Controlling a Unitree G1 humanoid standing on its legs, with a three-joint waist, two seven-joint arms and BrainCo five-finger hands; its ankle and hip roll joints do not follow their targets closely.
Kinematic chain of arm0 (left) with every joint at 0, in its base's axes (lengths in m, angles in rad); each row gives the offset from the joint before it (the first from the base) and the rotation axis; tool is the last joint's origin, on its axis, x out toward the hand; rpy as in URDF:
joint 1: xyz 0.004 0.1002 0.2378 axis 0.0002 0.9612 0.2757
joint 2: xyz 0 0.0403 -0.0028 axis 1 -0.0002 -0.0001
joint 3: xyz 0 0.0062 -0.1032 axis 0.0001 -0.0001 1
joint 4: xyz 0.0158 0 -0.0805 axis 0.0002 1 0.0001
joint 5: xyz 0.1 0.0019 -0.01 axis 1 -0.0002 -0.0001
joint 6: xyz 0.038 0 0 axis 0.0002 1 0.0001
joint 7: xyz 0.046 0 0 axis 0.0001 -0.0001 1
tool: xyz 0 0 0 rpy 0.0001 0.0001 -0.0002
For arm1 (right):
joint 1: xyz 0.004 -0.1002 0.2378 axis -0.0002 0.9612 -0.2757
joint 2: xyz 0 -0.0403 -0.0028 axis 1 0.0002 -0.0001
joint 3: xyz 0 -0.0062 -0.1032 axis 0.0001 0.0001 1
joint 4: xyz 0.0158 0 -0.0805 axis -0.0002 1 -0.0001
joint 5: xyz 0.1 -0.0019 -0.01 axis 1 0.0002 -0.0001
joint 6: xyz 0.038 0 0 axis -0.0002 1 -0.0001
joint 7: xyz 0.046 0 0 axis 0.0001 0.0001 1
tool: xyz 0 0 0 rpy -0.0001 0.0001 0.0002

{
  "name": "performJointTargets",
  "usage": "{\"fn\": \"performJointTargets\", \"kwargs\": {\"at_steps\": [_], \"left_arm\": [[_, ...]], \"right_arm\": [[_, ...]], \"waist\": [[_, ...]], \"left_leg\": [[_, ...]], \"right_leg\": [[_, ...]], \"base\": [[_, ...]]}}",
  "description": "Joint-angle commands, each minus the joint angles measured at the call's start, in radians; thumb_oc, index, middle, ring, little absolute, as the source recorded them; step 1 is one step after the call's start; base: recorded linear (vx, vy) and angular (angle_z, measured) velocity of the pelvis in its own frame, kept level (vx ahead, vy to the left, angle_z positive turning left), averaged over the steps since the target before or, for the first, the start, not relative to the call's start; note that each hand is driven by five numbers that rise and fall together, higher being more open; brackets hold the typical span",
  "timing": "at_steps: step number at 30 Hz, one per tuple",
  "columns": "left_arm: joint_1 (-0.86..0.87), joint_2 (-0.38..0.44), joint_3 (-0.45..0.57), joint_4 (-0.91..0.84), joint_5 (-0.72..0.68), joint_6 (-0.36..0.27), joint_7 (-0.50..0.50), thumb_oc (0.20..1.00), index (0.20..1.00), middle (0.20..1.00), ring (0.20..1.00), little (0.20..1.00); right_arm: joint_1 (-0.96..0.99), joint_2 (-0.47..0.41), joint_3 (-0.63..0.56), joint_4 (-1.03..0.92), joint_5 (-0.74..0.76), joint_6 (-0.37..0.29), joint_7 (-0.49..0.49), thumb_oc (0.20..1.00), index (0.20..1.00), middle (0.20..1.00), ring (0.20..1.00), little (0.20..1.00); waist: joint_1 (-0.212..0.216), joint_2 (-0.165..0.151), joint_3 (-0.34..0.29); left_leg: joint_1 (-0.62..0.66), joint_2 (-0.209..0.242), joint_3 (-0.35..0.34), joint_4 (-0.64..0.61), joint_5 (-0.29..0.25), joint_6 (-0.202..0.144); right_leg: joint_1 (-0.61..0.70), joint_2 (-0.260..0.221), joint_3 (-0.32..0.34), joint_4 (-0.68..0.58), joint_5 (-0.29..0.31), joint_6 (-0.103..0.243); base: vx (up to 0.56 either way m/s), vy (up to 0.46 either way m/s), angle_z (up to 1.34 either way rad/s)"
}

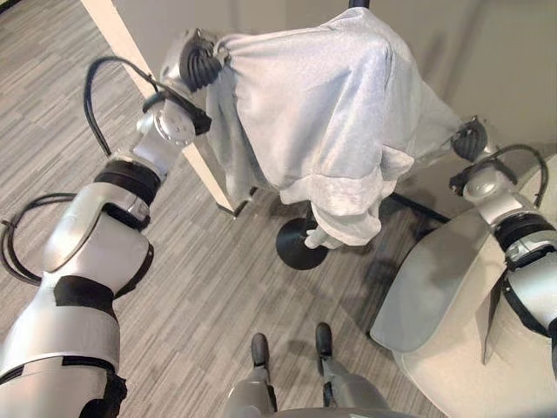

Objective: Hang the clothes on the sofa on the clothes rack.

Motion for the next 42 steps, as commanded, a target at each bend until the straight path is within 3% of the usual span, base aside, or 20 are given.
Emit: {"fn": "performJointTargets", "kwargs": {"at_steps": [1,12,21,22,23,24,33,39,42], "left_arm": [[-0.096,0.001,0.057,0.040,-0.029,-0.024,0.056,0.200,0.200,0.200,0.200,0.200],[0.111,-0.152,0.174,-0.086,-0.116,-0.043,0.089,0.200,0.200,0.200,0.200,0.200],[0.188,-0.266,0.184,-0.106,-0.187,-0.057,0.054,0.200,0.200,0.200,0.200,0.200],[0.188,-0.266,0.184,-0.107,-0.187,-0.057,0.054,0.310,0.310,0.310,0.310,0.310],[0.194,-0.270,0.183,-0.108,-0.190,-0.058,0.050,0.680,0.680,0.680,0.680,0.680],[0.206,-0.274,0.186,-0.111,-0.185,-0.055,0.049,1.000,1.000,1.000,1.000,1.000],[0.283,-0.218,0.249,-0.184,-0.192,-0.061,0.044,1.000,1.000,1.000,1.000,1.000],[0.529,-0.162,0.433,-0.373,-0.304,-0.098,0.013,1.000,1.000,1.000,1.000,1.000],[0.680,-0.150,0.535,-0.447,-0.313,-0.103,-0.006,1.000,1.000,1.000,1.000,1.000]], "right_arm": [[-0.058,-0.036,-0.043,0.019,0.034,-0.027,-0.044,0.200,0.200,0.200,0.200,0.200],[0.113,0.089,-0.158,-0.053,0.085,-0.050,-0.075,0.200,0.200,0.200,0.200,0.200],[0.184,0.203,-0.166,-0.054,0.097,-0.058,-0.073,0.200,0.200,0.200,0.200,0.200],[0.184,0.203,-0.166,-0.055,0.097,-0.058,-0.073,0.200,0.200,0.200,0.200,0.200],[0.191,0.209,-0.165,-0.055,0.098,-0.059,-0.071,0.470,0.470,0.470,0.470,0.470],[0.210,0.220,-0.170,-0.068,0.108,-0.065,-0.062,1.000,1.000,1.000,1.000,1.000],[0.299,0.178,-0.263,-0.205,0.136,-0.100,-0.072,1.000,1.000,1.000,1.000,1.000],[0.537,0.089,-0.419,-0.558,0.011,-0.124,-0.086,1.000,1.000,1.000,1.000,1.000],[0.677,0.084,-0.527,-0.678,-0.030,-0.137,-0.083,1.000,1.000,1.000,1.000,1.000]], "waist": [[0.027,-0.010,0.037],[0.031,-0.008,0.048],[0.033,-0.009,0.052],[0.033,-0.009,0.052],[0.032,-0.009,0.051],[0.030,-0.009,0.049],[0.024,-0.007,0.036],[0.010,-0.009,0.017],[0.003,-0.009,0.011]], "left_leg": [[0.012,-0.002,0.018,0.000,-0.012,-0.054],[0.014,-0.004,0.012,0.000,-0.018,-0.046],[0.015,-0.005,0.008,0.000,-0.019,-0.044],[0.015,-0.005,0.008,0.000,-0.019,-0.044],[0.016,-0.005,0.008,0.000,-0.020,-0.044],[0.017,-0.005,0.009,0.000,-0.021,-0.044],[0.036,-0.007,0.016,0.000,-0.029,-0.042],[0.071,-0.005,0.029,0.000,-0.048,-0.035],[0.094,-0.006,0.038,0.000,-0.058,-0.033]], "right_leg": [[0.050,-0.041,0.008,0.032,-0.090,0.169],[0.050,-0.042,0.007,0.037,-0.097,0.164],[0.052,-0.043,0.008,0.040,-0.101,0.162],[0.052,-0.043,0.008,0.041,-0.101,0.162],[0.051,-0.043,0.008,0.041,-0.101,0.161],[0.053,-0.042,0.009,0.041,-0.103,0.161],[0.063,-0.043,0.008,0.047,-0.109,0.161],[0.084,-0.046,0.009,0.055,-0.122,0.153],[0.095,-0.046,0.011,0.061,-0.130,0.147]], "base": [[0.00,0.000,0.00],[0.00,0.000,0.00],[0.00,0.000,0.00],[0.00,0.000,0.00],[0.00,0.000,0.00],[0.00,0.000,0.00],[0.00,0.000,0.00],[0.01,0.002,0.00],[0.03,0.014,-0.04]]}}
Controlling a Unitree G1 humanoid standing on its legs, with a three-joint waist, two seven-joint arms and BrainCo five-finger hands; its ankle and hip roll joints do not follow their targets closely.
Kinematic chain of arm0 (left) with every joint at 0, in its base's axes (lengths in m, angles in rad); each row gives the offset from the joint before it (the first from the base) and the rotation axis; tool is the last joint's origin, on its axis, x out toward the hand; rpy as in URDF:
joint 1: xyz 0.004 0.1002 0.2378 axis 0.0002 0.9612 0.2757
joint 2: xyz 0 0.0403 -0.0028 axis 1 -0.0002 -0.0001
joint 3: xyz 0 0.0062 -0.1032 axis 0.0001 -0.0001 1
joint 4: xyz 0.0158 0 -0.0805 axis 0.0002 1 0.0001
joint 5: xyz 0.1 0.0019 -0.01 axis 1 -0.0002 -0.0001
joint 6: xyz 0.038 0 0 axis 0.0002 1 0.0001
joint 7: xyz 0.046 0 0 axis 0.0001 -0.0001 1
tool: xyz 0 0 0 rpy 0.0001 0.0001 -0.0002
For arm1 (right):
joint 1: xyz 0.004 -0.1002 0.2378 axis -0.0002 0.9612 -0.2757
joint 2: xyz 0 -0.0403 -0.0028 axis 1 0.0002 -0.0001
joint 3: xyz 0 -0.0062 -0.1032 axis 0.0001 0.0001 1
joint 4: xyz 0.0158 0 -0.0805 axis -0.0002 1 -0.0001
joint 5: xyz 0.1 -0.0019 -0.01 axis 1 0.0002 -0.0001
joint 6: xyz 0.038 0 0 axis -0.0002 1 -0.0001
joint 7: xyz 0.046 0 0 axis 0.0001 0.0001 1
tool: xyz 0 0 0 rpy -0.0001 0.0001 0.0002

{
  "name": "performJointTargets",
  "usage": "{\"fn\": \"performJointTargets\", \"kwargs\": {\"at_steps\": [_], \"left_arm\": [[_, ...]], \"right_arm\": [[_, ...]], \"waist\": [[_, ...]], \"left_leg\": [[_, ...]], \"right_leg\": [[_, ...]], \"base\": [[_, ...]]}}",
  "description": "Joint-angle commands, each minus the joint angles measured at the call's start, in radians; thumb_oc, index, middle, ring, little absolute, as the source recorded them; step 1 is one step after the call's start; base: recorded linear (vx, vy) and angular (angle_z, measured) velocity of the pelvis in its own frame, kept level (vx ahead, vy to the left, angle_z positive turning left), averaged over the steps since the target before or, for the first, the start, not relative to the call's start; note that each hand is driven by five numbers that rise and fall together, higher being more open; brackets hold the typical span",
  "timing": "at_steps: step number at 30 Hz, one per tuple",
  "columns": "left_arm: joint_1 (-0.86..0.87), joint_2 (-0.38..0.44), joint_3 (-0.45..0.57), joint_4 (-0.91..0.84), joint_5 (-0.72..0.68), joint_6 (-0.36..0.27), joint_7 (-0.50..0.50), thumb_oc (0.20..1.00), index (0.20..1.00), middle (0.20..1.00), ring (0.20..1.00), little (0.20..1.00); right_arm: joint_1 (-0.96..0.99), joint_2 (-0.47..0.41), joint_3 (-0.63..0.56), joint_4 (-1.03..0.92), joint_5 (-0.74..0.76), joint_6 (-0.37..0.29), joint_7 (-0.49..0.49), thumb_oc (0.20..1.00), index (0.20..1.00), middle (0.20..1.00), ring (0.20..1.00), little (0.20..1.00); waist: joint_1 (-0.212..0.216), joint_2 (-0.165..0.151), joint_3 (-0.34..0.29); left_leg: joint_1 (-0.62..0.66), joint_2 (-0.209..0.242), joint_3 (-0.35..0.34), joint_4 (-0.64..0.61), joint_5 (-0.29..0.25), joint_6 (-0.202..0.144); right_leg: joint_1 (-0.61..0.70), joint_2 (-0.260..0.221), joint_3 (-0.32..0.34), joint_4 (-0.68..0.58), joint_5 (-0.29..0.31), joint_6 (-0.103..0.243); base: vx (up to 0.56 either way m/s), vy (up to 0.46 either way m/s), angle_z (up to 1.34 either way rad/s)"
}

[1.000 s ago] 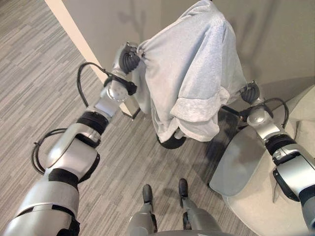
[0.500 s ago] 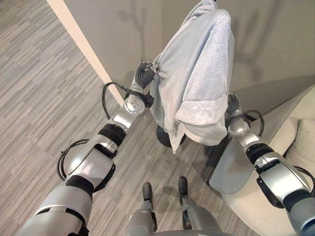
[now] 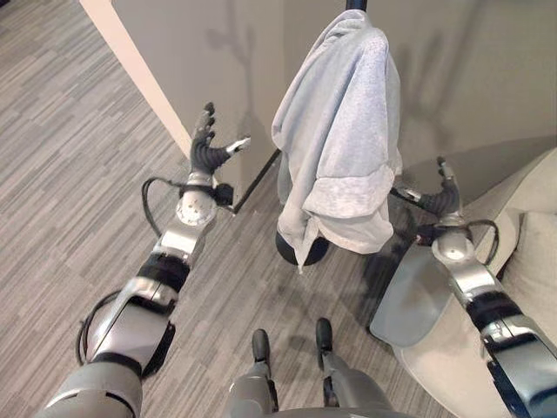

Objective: Hang the clothes on the sofa on the clothes rack.

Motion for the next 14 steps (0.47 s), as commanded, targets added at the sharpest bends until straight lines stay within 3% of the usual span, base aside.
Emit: {"fn": "performJointTargets", "kwargs": {"at_steps": [1,4,7,8,10,14], "left_arm": [[0.016,0.006,0.017,0.040,-0.029,-0.064,-0.020,1.000,1.000,1.000,1.000,1.000],[0.163,-0.036,0.087,0.033,-0.102,-0.050,-0.075,1.000,1.000,1.000,1.000,1.000],[0.249,-0.052,0.110,0.073,-0.038,-0.032,-0.091,1.000,1.000,1.000,1.000,1.000],[0.316,-0.074,0.109,0.127,0.018,-0.012,-0.109,1.000,1.000,1.000,1.000,1.000],[0.422,-0.164,0.079,0.276,0.090,0.012,-0.154,1.000,1.000,1.000,1.000,1.000],[0.434,-0.231,0.034,0.436,0.131,0.035,-0.184,1.000,1.000,1.000,1.000,1.000]], "right_arm": [[0.057,-0.018,-0.078,-0.013,-0.058,-0.059,-0.017,1.000,1.000,1.000,1.000,1.000],[0.175,0.016,-0.127,-0.091,-0.058,-0.067,0.026,1.000,1.000,1.000,1.000,1.000],[0.254,0.053,-0.144,-0.127,-0.018,-0.088,0.074,1.000,1.000,1.000,1.000,1.000],[0.326,0.091,-0.130,-0.145,0.031,-0.098,0.135,1.000,1.000,1.000,1.000,1.000],[0.385,0.170,-0.032,-0.024,0.093,-0.095,0.219,1.000,1.000,1.000,1.000,1.000],[0.379,0.226,0.033,0.152,0.131,-0.074,0.247,1.000,1.000,1.000,1.000,1.000]], "waist": [[0.006,-0.005,-0.046],[0.000,-0.005,-0.056],[-0.005,-0.007,-0.059],[-0.010,-0.008,-0.061],[-0.010,-0.011,-0.062],[-0.009,-0.013,-0.065]], "left_leg": [[0.038,-0.009,0.028,0.001,-0.059,-0.033],[0.061,-0.010,0.040,0.001,-0.069,-0.029],[0.076,-0.010,0.046,0.001,-0.073,-0.027],[0.086,-0.010,0.055,0.001,-0.076,-0.026],[0.103,-0.011,0.072,0.001,-0.080,-0.023],[0.110,-0.011,0.075,0.001,-0.081,-0.022]], "right_leg": [[0.043,-0.047,0.004,0.062,-0.130,0.139],[0.060,-0.048,0.003,0.065,-0.137,0.133],[0.069,-0.048,0.004,0.070,-0.140,0.131],[0.074,-0.049,0.005,0.073,-0.139,0.129],[0.082,-0.052,0.008,0.077,-0.140,0.127],[0.088,-0.052,0.012,0.079,-0.142,0.124]], "base": [[0.00,0.000,0.00],[0.03,0.012,-0.02],[0.02,0.008,-0.11],[0.00,0.026,-0.16],[0.00,0.014,-0.05],[0.00,0.001,0.01]]}}
